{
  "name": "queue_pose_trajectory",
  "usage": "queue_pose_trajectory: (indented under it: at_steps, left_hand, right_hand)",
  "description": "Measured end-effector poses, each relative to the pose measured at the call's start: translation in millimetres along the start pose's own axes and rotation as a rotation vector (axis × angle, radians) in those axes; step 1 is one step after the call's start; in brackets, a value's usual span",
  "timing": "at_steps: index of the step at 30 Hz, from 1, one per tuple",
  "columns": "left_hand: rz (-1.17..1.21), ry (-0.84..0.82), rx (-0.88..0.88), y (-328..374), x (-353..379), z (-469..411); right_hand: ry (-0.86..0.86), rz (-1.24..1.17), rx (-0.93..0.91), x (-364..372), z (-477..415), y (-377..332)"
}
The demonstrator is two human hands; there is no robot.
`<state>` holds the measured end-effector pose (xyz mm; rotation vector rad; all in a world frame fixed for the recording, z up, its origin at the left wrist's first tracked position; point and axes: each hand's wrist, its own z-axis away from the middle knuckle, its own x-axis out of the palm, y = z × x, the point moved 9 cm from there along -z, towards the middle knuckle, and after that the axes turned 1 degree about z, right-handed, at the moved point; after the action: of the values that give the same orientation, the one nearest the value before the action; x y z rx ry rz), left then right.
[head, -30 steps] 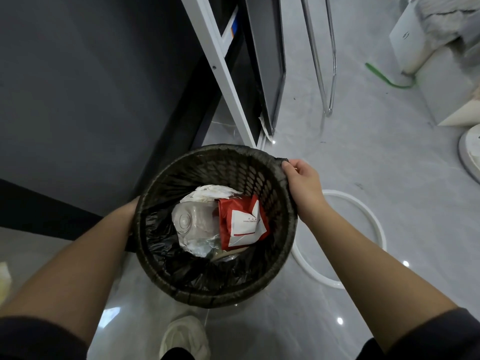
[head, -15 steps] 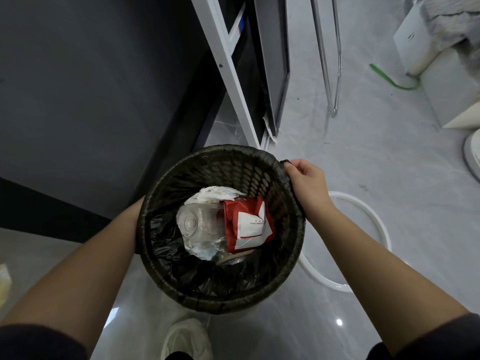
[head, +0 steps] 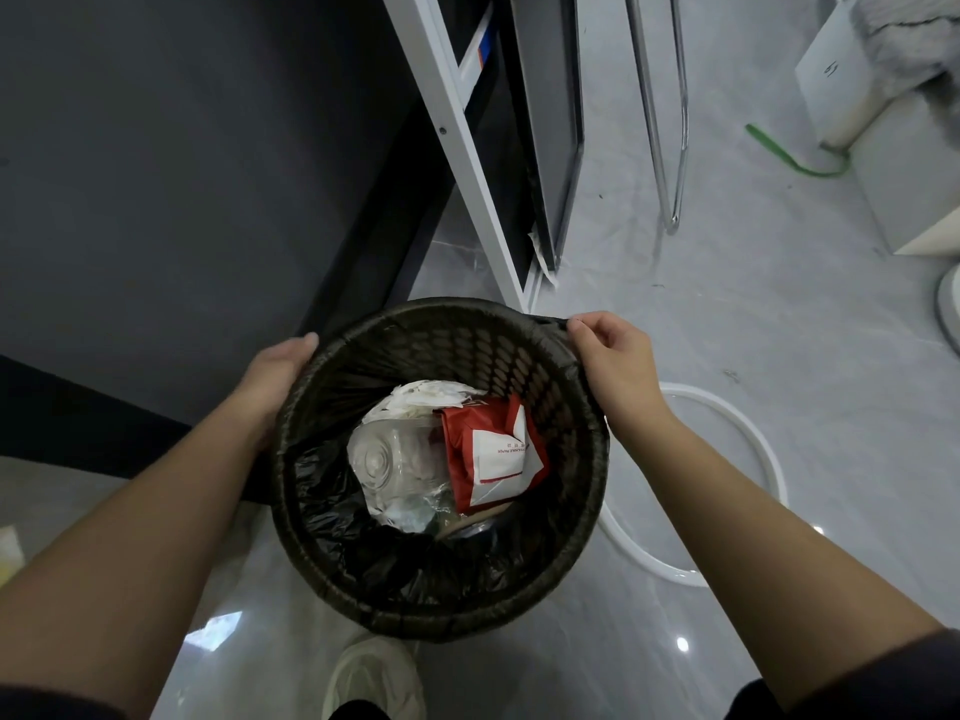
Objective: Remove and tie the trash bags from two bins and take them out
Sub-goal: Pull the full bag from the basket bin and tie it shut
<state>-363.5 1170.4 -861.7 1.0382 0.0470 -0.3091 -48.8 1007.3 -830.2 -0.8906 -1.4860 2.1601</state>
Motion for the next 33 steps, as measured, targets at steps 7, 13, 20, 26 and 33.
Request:
queue_pose_trajectory:
  at_steps: [7,13,20,26,33]
  left_hand:
    - [-0.333,0.225,0.597,63.2,-19.5,23.5]
    - [-0.506,0.276,0.571,69.5,-16.1,36.4]
    - [-0.692,0.236,0.572,84.3,2.5,32.7]
    - [-0.573,0.277,0.712,91.9,9.6,45.9]
    - [-0.537,0.278,0.740,90.1,-17.2,71.0]
  right_hand:
    - [0.005,0.136,-0.297,7.2,17.7,-33.4]
    - [0.011,0.232,-0.252,10.0,12.8,-33.5]
    - [-0.188,0.195,0.159,16.9,-3.6,2.8]
    - [0.042,0.204,-0.310,11.6,12.5,-34.9]
    - [0.002,0.194,-0.332,-4.1,32.1,-43.7]
